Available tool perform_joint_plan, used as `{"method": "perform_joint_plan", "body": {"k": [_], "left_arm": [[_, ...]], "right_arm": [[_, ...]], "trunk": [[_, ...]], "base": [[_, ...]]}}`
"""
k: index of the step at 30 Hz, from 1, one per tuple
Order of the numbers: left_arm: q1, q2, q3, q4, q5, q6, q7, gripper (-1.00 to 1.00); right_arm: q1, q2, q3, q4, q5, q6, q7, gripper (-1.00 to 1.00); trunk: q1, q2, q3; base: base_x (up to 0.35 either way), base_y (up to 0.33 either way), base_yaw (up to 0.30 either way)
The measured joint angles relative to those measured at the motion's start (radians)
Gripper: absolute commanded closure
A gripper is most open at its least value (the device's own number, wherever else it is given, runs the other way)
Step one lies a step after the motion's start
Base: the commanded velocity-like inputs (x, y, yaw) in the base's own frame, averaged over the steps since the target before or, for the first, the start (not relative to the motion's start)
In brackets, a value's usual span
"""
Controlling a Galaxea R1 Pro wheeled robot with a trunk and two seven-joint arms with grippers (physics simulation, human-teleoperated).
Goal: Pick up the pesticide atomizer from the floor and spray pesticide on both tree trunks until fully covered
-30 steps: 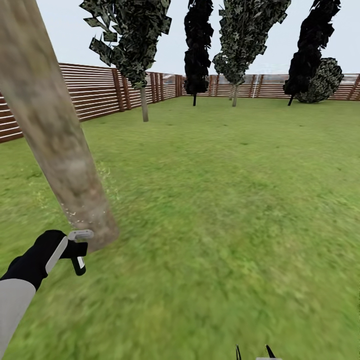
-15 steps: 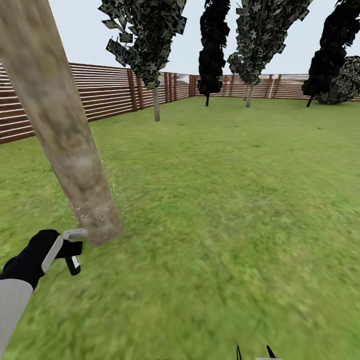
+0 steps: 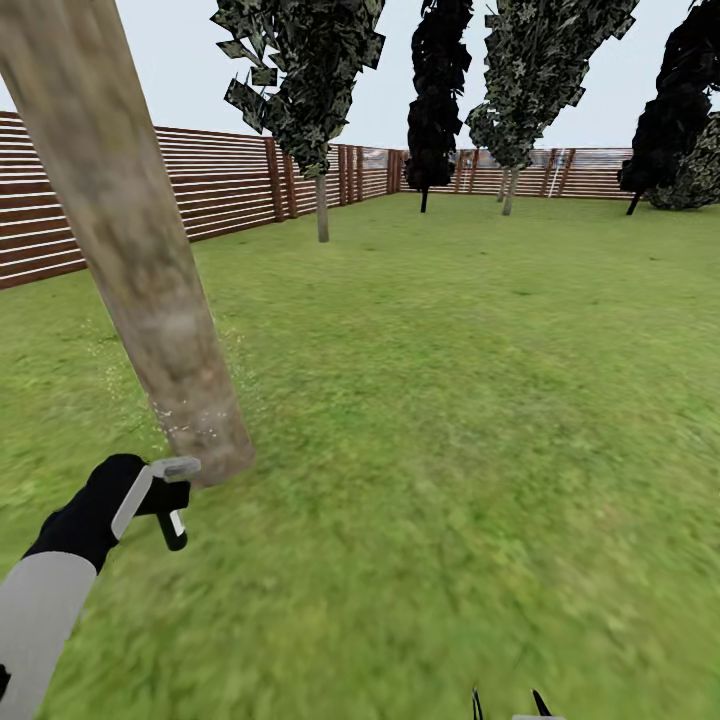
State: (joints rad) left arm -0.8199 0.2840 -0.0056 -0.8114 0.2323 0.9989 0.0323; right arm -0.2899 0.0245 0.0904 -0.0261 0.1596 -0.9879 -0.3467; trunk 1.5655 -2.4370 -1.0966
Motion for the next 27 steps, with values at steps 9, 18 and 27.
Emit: {"method": "perform_joint_plan", "body": {"k": [9,18,27], "left_arm": [[-0.007,0.008,-0.003,0.000,0.008,-0.003,0.001,1.00],[0.002,0.015,0.007,0.000,0.007,-0.003,0.003,1.00],[-0.038,0.006,-0.004,-0.012,0.018,0.004,0.002,1.00]], "right_arm": [[0.000,0.000,0.000,0.000,0.000,0.000,0.001,-1.00],[0.000,0.000,0.000,0.000,0.000,0.000,0.000,-1.00],[0.000,0.000,0.000,0.000,0.001,-0.001,0.001,-1.00]], "trunk": [[0.000,0.000,0.000],[0.000,0.000,0.000],[0.000,0.000,0.000]], "base": [[0.040,-0.175,0.136],[0.214,-0.218,0.277],[0.119,-0.110,0.090]]}}
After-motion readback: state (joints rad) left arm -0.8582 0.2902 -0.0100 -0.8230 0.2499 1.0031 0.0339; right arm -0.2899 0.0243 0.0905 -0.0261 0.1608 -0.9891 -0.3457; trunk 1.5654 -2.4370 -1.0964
